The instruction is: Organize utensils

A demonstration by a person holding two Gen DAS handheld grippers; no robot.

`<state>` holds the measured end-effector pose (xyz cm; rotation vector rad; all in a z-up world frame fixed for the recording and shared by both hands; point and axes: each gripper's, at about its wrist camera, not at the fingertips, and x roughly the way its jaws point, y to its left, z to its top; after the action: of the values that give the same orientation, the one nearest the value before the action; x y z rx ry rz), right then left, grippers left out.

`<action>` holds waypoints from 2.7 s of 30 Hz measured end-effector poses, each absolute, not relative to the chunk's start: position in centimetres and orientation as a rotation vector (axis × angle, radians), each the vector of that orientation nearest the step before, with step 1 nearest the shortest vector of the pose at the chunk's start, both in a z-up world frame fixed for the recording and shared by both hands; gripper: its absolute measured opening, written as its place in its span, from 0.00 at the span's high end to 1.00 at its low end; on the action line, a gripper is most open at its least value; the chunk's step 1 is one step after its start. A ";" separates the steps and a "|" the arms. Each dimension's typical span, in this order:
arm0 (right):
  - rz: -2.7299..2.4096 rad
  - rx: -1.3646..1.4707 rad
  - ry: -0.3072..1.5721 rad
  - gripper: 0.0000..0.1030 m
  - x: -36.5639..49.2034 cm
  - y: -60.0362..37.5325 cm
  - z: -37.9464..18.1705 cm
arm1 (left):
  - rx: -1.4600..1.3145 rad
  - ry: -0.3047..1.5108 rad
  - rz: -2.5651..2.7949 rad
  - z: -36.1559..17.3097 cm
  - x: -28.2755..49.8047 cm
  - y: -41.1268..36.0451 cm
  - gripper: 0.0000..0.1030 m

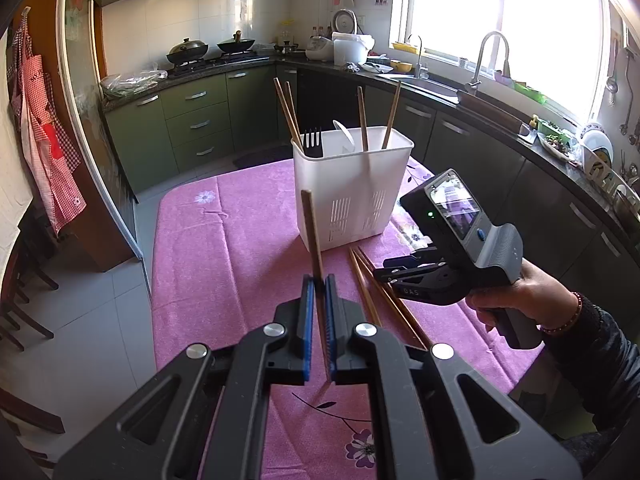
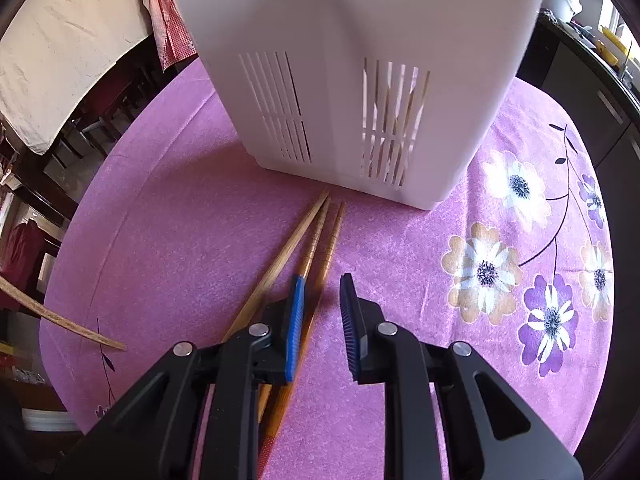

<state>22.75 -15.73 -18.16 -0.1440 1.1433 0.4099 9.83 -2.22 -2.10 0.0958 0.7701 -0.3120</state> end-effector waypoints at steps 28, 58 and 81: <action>0.384 -0.061 0.955 0.94 20.4 -16.7 -12.3 | 0.113 0.773 -0.311 -2.3 10.1 -2.0 0.94; 0.408 0.039 0.655 0.94 8.2 -26.4 -3.6 | 0.140 0.718 -0.336 1.3 11.0 -3.3 0.96; 0.421 0.038 0.660 0.94 8.2 -27.0 -3.6 | 0.081 1.214 -0.213 -14.8 29.8 -2.7 0.83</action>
<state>8.17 -27.00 -3.63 0.0377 0.6599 0.4212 29.83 -2.65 -14.81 0.0811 1.2137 -0.2131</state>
